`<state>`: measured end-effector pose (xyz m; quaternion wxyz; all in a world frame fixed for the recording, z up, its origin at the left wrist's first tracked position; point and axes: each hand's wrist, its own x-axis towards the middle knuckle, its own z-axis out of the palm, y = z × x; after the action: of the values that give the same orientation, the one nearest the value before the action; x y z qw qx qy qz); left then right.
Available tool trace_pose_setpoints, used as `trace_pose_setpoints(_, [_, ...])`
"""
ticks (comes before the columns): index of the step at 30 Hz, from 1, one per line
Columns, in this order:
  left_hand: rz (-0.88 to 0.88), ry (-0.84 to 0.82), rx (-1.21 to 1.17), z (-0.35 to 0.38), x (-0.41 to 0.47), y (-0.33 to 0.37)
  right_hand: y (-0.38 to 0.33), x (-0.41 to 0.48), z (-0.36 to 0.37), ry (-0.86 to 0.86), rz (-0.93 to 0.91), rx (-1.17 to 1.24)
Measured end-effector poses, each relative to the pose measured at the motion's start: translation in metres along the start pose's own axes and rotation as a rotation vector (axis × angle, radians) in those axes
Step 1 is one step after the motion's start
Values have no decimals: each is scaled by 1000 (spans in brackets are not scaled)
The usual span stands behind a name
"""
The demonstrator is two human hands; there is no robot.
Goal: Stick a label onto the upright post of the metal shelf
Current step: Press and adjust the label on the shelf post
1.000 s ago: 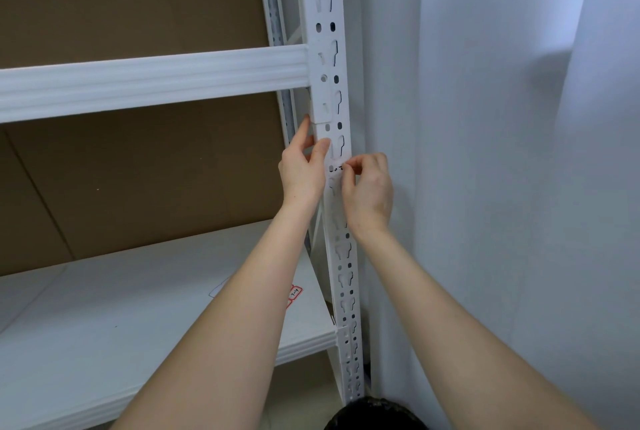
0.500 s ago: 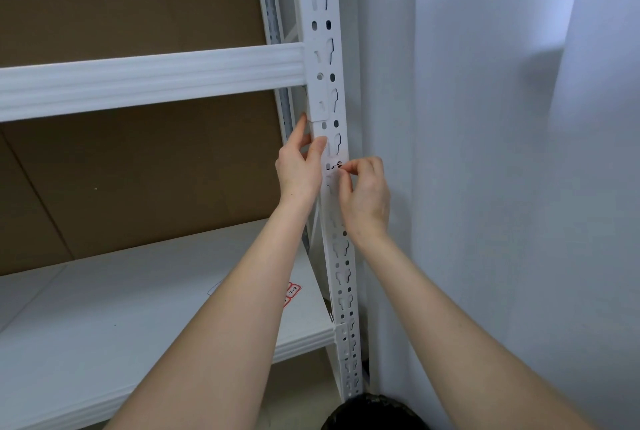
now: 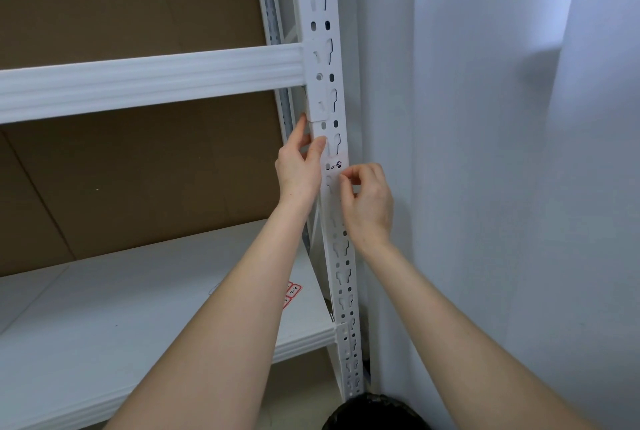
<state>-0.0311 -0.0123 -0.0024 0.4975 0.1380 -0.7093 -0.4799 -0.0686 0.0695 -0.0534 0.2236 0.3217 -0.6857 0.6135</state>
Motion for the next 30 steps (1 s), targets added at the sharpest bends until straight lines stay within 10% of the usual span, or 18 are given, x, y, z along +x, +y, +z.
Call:
trace_pose_setpoints(26, [-173,44,-132,-6,-48,0,-21,5,-16,-238,361,523])
trace_pose_setpoints(30, [-159,182,-116,-6,-43,-6,-15,11,-16,-54,358,423])
